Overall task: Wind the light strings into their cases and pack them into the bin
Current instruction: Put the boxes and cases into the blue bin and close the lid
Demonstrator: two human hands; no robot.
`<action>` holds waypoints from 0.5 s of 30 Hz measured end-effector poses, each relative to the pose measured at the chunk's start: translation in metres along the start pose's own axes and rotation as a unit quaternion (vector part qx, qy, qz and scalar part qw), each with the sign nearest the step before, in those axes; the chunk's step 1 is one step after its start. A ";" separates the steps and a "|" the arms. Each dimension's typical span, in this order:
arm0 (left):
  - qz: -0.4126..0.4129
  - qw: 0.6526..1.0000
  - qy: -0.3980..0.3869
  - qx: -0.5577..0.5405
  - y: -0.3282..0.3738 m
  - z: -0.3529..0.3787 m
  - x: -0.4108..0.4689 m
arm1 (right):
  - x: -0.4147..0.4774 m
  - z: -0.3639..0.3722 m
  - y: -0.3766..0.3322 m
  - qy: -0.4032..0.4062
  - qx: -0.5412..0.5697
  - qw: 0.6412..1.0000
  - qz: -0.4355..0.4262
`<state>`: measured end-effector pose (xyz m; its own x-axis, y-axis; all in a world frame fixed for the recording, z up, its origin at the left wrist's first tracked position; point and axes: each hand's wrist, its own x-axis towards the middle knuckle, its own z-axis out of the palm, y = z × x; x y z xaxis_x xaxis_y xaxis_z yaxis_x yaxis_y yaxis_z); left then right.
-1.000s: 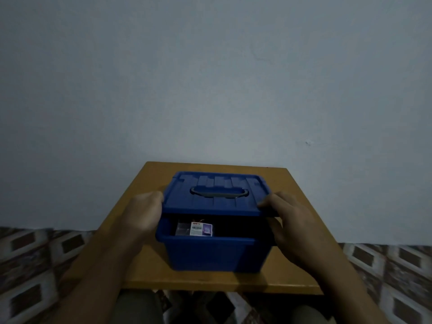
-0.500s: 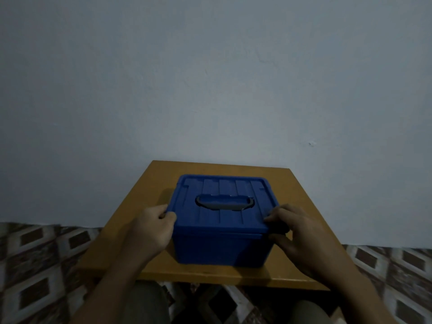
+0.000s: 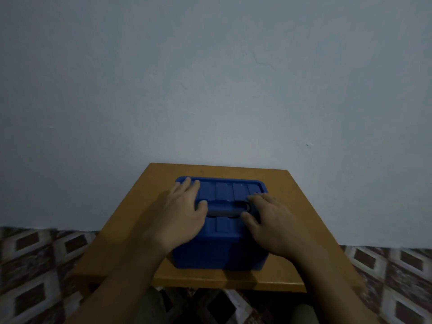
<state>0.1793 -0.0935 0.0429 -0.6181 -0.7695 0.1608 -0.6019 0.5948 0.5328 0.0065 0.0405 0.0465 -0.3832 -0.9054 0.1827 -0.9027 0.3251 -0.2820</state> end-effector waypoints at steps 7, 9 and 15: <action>-0.008 0.987 -0.110 0.114 0.011 0.029 0.028 | 0.033 0.022 -0.014 -0.092 -0.025 0.995 0.043; -0.004 0.986 -0.107 0.124 0.009 0.034 0.028 | 0.034 0.026 -0.013 -0.102 -0.036 0.993 0.045; -0.001 0.983 -0.116 0.140 0.005 0.035 0.029 | 0.035 0.030 -0.011 -0.114 -0.062 0.991 0.044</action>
<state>0.1409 -0.1046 0.0212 -0.6959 -0.7164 -0.0503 -0.6987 0.6592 0.2780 0.0085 -0.0029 0.0275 -0.4207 -0.9053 -0.0593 -0.8897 0.4245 -0.1678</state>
